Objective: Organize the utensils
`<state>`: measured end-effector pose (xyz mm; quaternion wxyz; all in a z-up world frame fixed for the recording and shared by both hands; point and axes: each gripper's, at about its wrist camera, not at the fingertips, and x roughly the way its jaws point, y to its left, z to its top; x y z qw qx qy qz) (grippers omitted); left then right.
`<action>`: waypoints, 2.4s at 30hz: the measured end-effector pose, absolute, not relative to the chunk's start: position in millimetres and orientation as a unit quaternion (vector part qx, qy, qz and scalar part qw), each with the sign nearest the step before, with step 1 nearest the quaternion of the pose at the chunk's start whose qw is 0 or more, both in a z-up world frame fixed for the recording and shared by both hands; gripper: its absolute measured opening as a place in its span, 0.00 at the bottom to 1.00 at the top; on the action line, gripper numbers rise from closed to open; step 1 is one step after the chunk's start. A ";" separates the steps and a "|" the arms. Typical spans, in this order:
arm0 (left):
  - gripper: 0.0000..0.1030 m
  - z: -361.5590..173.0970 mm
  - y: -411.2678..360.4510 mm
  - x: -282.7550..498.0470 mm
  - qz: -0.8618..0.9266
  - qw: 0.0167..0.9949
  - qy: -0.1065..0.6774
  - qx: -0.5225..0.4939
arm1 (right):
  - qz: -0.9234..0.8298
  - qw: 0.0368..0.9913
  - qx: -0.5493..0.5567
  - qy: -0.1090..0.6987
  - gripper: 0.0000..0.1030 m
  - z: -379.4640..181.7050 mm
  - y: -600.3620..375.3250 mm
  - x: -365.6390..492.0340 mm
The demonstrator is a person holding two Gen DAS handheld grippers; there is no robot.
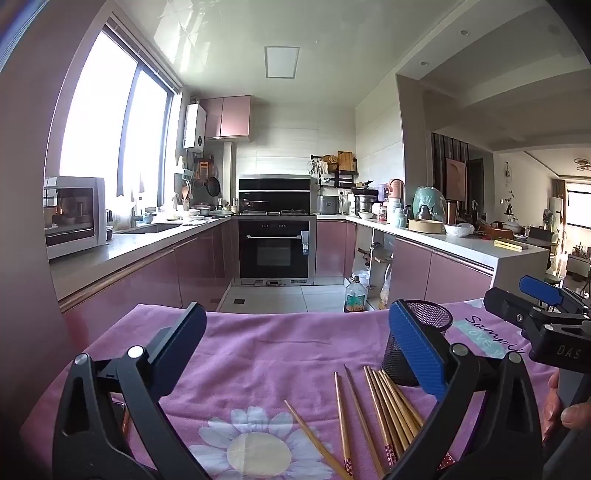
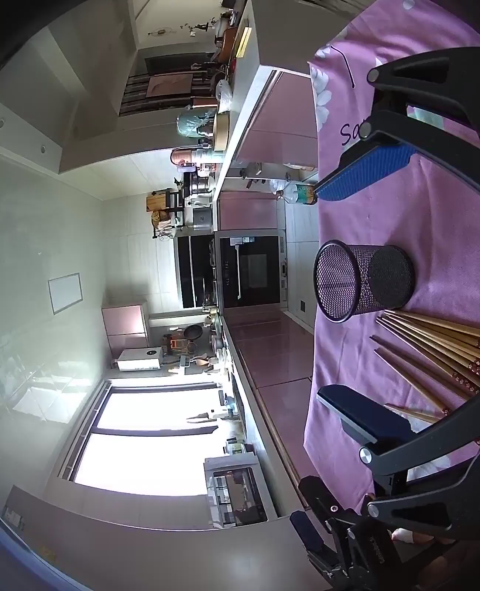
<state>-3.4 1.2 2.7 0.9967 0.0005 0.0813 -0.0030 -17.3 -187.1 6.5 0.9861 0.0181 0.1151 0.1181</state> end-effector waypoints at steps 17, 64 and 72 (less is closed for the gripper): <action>0.95 7.2 0.6 -3.8 -0.002 0.997 0.079 -0.004 | 0.119 0.986 0.018 0.114 0.94 6.5 -188.3 -16.6; 0.95 0.3 4.0 2.3 -0.010 0.997 0.071 -0.005 | 0.120 0.986 0.018 0.117 0.94 7.2 -187.6 -14.1; 0.95 0.5 3.4 0.9 -0.011 0.997 0.071 -0.004 | 0.120 0.986 0.018 0.118 0.94 6.9 -187.5 -13.7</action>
